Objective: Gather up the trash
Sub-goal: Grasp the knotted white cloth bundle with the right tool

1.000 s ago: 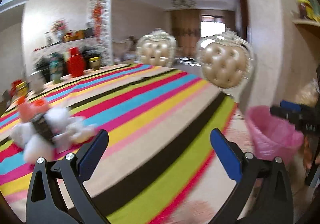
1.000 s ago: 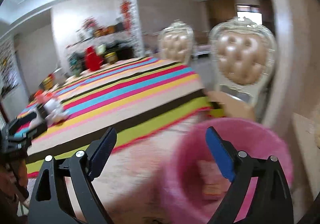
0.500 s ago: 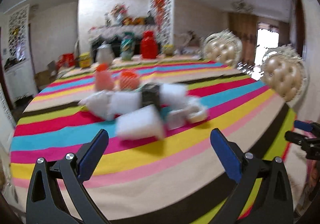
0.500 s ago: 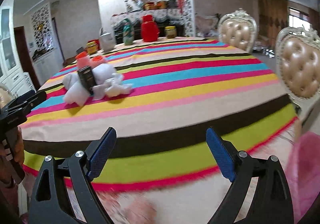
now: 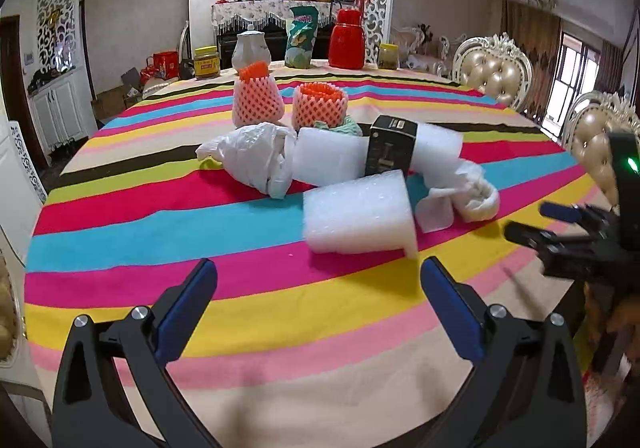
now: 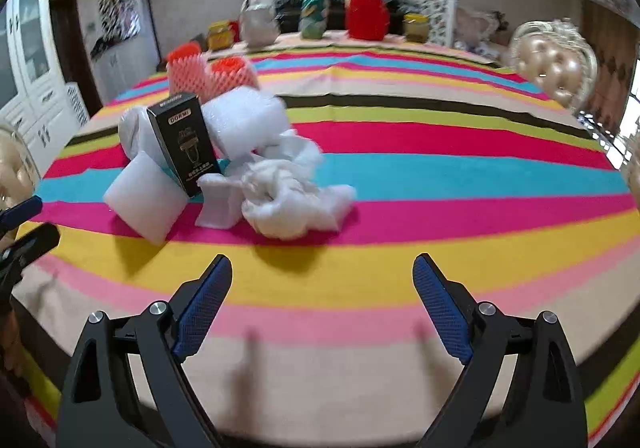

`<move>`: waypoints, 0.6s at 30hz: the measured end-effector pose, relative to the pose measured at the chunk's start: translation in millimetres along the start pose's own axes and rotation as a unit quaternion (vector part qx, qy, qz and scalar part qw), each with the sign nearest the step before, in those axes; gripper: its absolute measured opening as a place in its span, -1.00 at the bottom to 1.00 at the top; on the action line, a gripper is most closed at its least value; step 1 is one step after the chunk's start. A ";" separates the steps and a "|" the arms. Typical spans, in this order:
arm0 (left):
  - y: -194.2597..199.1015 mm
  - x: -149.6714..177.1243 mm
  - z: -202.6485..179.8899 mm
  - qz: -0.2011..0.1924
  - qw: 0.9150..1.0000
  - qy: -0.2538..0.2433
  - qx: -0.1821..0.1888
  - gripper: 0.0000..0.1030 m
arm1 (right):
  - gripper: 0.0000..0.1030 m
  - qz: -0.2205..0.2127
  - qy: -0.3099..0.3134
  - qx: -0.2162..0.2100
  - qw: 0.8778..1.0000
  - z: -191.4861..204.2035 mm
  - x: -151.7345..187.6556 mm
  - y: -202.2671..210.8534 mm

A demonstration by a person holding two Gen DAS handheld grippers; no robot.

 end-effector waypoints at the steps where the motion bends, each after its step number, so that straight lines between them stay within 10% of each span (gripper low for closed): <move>1: -1.1 0.4 1.0 0.002 1.000 0.002 0.002 0.91 | 0.70 0.002 0.010 -0.001 1.000 6.9 -6.0 -7.4; 8: -11.1 -1.7 -0.8 0.017 0.999 0.016 0.026 0.91 | 0.63 0.029 0.045 0.013 0.998 25.9 -26.3 -40.8; 11: -16.0 -7.5 -4.3 0.021 0.999 0.012 0.029 0.91 | -0.17 0.043 0.037 -0.003 0.998 20.4 -26.0 -44.7; 18: -30.7 -25.2 -16.5 0.033 0.998 0.017 0.044 0.91 | -0.25 -0.014 0.006 -0.020 1.000 4.0 -18.8 -3.2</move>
Point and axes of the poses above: each gripper's, at about its wrist camera, not at the fingertips, and y roughly against the way its jaws point, z to its left, x to its underside, the point moved 1 cm from there along -y, roughly the way its jaws point, and after that the axes turned 10 degrees about -y, right-handed, at the moved point
